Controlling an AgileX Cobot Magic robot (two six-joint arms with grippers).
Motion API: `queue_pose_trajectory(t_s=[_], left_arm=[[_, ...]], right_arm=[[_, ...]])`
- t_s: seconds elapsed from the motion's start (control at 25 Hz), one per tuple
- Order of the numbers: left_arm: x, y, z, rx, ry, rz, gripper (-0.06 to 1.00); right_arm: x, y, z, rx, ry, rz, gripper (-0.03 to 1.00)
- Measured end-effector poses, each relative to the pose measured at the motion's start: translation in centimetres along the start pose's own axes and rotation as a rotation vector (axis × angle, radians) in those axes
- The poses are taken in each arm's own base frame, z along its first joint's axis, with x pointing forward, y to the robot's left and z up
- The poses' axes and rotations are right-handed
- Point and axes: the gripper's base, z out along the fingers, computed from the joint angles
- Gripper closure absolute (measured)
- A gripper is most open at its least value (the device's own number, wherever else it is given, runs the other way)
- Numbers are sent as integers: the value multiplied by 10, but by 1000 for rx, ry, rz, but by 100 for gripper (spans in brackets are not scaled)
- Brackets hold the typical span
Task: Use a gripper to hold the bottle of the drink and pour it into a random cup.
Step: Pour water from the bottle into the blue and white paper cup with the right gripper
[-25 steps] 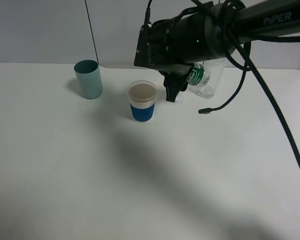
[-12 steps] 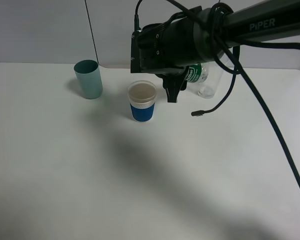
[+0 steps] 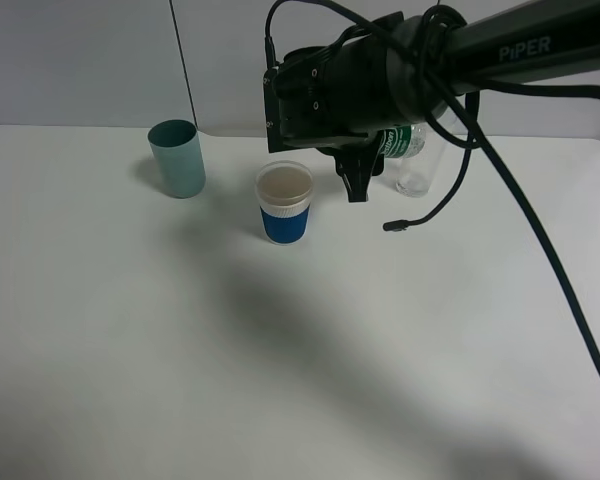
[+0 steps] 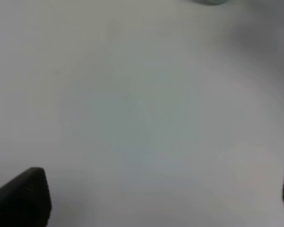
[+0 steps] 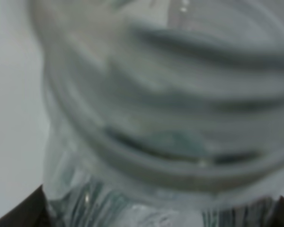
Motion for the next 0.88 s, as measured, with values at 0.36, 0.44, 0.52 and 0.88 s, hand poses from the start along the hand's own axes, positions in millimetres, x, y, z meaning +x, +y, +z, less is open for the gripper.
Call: queue_pose_trajectory(t_s=[0.36,0.44,0.52,0.88], left_arm=[[0,0,0,0,0,0,-5],[0,0,0,0,0,0,-5],[0,0,0,0,0,0,-5],[0,0,0,0,0,0,-5]], right_arm=[[-1,0,-1,4,-2,-66,39],[-1,0,-1,4,-2,-87,39],[-1,0,-1,3,0,-108,39],[1,0,-1,0,23,-216,39]])
